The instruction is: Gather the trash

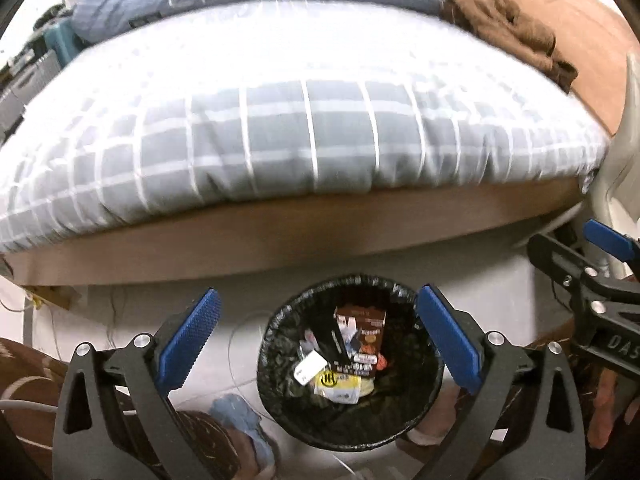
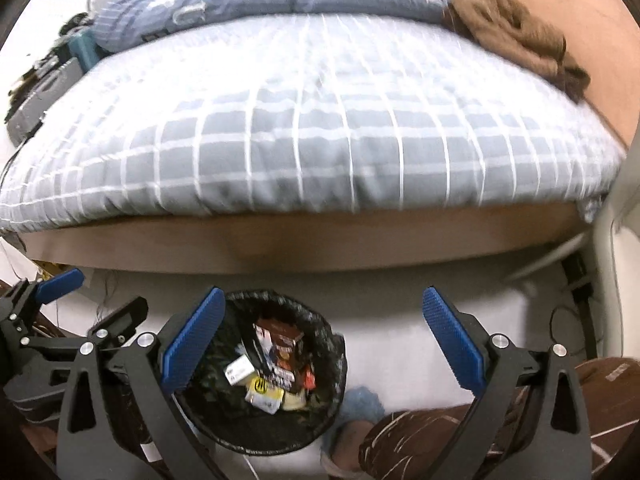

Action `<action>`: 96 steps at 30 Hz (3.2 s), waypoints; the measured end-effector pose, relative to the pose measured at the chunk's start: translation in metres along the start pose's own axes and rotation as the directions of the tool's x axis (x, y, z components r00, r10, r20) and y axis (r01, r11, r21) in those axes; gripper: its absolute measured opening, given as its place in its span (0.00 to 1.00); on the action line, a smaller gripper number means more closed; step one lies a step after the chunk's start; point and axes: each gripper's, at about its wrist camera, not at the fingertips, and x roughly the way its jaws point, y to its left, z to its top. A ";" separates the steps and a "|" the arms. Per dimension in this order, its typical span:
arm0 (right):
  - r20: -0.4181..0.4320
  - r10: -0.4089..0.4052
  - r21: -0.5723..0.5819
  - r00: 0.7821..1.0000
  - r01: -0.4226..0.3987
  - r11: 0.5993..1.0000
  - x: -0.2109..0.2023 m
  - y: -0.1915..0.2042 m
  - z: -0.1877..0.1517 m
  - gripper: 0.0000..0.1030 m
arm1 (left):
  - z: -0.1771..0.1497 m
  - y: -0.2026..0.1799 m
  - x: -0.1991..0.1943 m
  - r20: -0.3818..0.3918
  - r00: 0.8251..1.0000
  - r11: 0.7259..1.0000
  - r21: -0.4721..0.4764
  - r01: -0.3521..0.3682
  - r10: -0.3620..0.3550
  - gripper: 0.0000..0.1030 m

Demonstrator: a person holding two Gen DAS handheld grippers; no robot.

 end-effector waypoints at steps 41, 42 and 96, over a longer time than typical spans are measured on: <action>0.210 0.056 -0.074 0.976 -0.041 0.996 -0.152 0.038 0.011 0.93 | 0.000 0.026 -0.175 0.240 0.968 0.995 -0.079 -0.054 0.072 0.94; 0.211 0.057 -0.076 0.976 -0.041 0.996 -0.152 0.038 0.012 0.93 | 0.000 0.026 -0.175 0.238 0.969 0.995 -0.081 -0.051 0.069 0.94; 0.205 0.063 -0.050 0.977 -0.054 0.997 -0.140 0.029 0.007 0.93 | -0.002 0.028 -0.156 0.192 0.976 0.991 -0.098 -0.089 0.107 0.94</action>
